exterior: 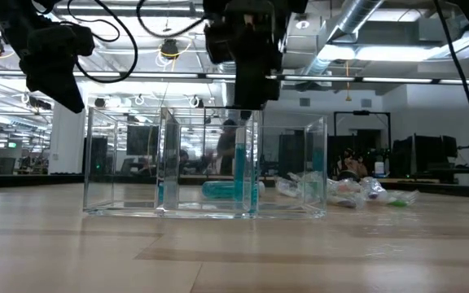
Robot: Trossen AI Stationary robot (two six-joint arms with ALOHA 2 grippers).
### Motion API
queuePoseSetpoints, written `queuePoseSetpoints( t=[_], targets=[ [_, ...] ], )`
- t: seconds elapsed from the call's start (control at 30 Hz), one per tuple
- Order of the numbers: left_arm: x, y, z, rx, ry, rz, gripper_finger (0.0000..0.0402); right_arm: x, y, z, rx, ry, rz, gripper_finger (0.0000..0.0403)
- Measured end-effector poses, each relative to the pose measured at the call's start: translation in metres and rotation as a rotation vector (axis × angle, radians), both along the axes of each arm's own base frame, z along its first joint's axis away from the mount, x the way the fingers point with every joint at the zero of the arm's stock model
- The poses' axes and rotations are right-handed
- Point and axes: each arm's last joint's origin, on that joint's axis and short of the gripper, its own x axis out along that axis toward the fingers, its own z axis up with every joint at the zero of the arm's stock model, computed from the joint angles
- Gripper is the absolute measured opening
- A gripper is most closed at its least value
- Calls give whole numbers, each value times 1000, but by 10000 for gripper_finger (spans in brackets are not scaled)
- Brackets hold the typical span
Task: Pick & Place toothbrushing station
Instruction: Put the blue mouthwash into the transparent organizer
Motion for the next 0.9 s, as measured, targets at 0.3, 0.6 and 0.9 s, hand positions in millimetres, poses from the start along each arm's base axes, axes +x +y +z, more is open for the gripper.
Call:
queuePoseSetpoints(
  t=[0.3,0.6,0.9],
  targets=[
    [0,0,0,-1,0,0,92,4,5,-6,-2,-2,19,164],
    [0,0,0,0,0,0,92,4,4,-7,-25,-4,13,168],
    [0,0,0,1,0,2,92,1,2,-26,-26,26,-10,167]
  ],
)
